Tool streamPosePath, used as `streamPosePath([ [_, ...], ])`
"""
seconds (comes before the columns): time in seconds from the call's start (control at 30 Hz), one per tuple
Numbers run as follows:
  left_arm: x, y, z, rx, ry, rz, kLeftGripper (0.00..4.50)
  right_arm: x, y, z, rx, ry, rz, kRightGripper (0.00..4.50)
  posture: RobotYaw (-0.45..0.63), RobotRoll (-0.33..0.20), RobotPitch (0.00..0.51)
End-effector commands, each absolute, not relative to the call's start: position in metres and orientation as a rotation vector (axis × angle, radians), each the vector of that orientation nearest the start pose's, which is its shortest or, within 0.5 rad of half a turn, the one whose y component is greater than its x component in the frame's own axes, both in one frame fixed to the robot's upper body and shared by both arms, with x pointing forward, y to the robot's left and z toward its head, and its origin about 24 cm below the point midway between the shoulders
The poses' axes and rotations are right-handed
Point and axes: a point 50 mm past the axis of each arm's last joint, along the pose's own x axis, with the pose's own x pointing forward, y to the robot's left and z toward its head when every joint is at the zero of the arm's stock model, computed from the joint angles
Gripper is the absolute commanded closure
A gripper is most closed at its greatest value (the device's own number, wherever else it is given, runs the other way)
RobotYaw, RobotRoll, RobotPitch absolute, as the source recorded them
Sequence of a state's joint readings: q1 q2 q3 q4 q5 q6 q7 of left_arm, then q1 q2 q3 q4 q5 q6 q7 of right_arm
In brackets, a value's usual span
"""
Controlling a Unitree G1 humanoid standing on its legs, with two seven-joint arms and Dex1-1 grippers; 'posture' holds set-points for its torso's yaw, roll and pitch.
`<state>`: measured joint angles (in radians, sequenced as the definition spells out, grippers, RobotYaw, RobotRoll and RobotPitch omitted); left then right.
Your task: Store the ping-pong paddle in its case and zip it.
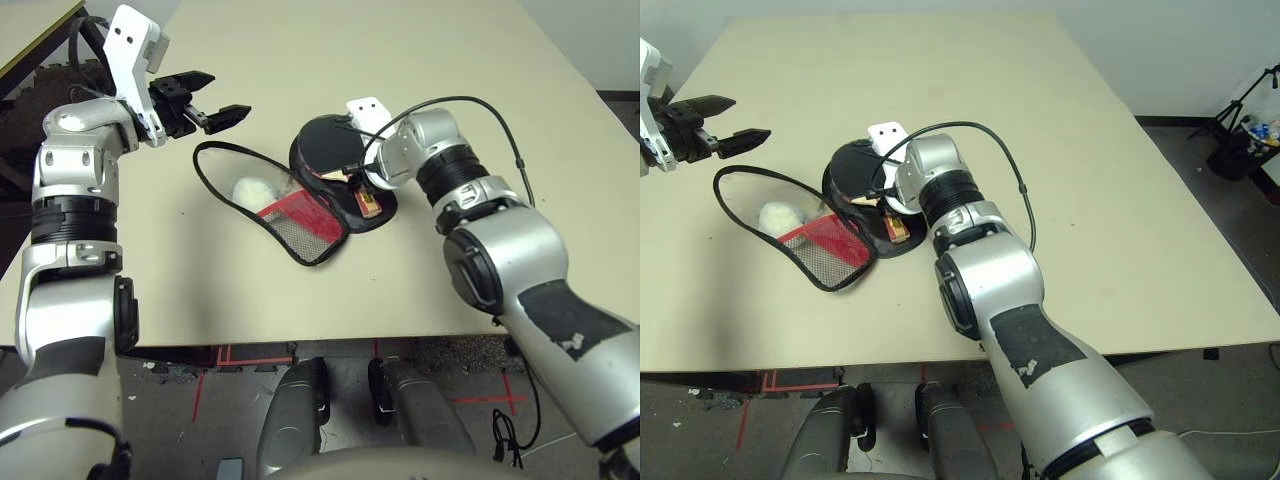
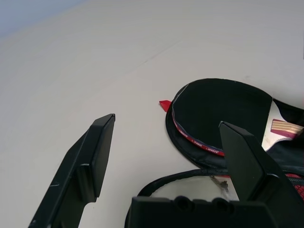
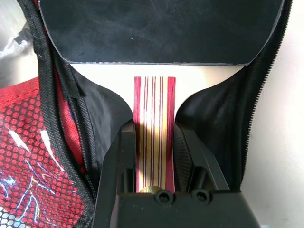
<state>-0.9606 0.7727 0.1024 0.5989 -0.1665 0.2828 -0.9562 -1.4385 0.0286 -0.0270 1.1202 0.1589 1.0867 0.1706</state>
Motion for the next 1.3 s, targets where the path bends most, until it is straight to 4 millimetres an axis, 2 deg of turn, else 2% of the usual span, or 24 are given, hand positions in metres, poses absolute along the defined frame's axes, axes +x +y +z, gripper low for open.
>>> streamPosePath([
  [0.03, 0.354, 0.28, 0.26, 0.386, -0.011, -0.557, 0.0, 0.381, -0.02, 0.171, -0.12, 0.855, 0.473, 3.4, 0.03, 0.0, 0.137],
  [0.23, 0.354, 0.279, 0.26, 0.386, -0.01, -0.56, 0.0, 0.382, -0.025, 0.166, -0.129, 0.861, 0.457, 3.4, 0.03, 0.0, 0.139],
  [0.73, 0.355, 0.277, 0.261, 0.39, -0.007, -0.562, 0.0, 0.382, -0.021, 0.162, -0.123, 0.84, 0.477, 3.4, 0.02, 0.0, 0.147],
  [0.8, 0.356, 0.276, 0.261, 0.391, -0.007, -0.563, 0.0, 0.382, -0.021, 0.163, -0.121, 0.836, 0.476, 2.67, 0.01, 0.0, 0.149],
  [0.97, 0.358, 0.277, 0.264, 0.398, -0.022, -0.541, 0.0, 0.388, -0.029, 0.172, -0.105, 0.782, 0.473, 1.25, 0.0, 0.0, 0.148],
  [1.1, 0.361, 0.284, 0.27, 0.413, -0.054, -0.485, 0.0, 0.396, -0.036, 0.189, -0.099, 0.665, 0.518, 0.02, -0.01, 0.0, 0.142],
  [1.2, 0.362, 0.298, 0.279, 0.418, -0.092, -0.383, 0.0, 0.405, -0.061, 0.224, -0.132, 0.389, 0.649, 0.02, -0.02, 0.0, 0.139],
  [1.3, 0.361, 0.31, 0.279, 0.427, -0.085, -0.339, 0.0, 0.403, -0.083, 0.236, -0.226, 0.208, 0.703, 0.02, -0.03, 0.0, 0.138],
])
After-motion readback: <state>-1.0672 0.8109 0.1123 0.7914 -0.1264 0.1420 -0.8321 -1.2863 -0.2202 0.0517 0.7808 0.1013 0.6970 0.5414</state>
